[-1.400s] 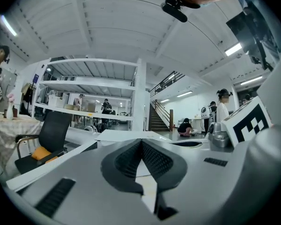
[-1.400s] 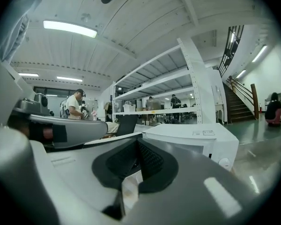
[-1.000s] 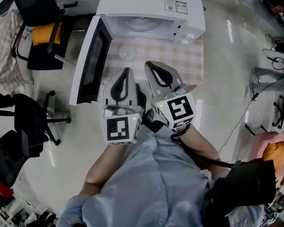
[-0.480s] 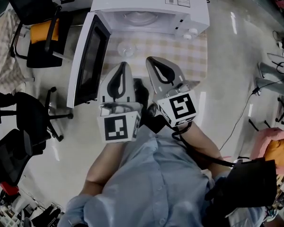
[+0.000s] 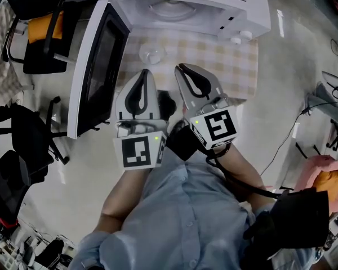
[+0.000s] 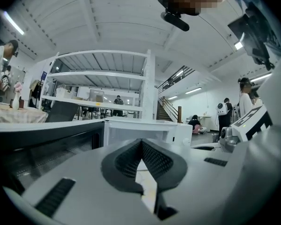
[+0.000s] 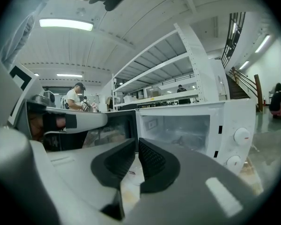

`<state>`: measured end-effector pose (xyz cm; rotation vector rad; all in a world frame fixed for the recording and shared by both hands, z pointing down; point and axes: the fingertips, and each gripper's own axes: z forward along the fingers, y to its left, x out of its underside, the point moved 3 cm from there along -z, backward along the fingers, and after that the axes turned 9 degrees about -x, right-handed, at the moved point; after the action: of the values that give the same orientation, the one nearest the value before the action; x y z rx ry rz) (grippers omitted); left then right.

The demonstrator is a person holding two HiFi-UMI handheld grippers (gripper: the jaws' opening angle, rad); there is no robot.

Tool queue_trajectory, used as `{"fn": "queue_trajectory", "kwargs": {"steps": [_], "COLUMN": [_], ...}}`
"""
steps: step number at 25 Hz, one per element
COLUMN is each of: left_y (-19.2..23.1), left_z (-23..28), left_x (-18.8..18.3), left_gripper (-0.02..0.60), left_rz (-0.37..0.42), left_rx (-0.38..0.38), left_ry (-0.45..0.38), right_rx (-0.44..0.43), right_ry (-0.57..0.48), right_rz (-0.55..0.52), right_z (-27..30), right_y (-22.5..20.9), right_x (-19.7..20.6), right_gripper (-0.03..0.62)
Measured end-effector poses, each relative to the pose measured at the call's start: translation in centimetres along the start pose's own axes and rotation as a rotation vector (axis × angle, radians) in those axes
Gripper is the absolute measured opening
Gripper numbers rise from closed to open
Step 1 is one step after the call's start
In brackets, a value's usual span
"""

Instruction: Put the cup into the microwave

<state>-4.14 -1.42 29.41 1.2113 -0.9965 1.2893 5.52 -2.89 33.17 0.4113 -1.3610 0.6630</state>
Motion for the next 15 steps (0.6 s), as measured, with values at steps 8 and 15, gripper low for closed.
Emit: {"fn": "queue_trajectory", "kwargs": {"steps": [8,15], "left_y": [2.6,2.8], "left_z": [3.3,3.8], "left_x": [5.3,7.4], "left_gripper": [0.008,0.008], "left_rz": [0.015,0.053], "left_rx": [-0.068,-0.063], "left_ry": [-0.082,-0.064], "right_rx": [-0.034,-0.129], "right_ry": [-0.021,0.017], "right_rz": [0.019,0.009], "right_z": [3.1,4.7], "right_y": [-2.5,-3.0], "right_x": [6.2,9.9], "right_gripper": [0.045,0.283]}}
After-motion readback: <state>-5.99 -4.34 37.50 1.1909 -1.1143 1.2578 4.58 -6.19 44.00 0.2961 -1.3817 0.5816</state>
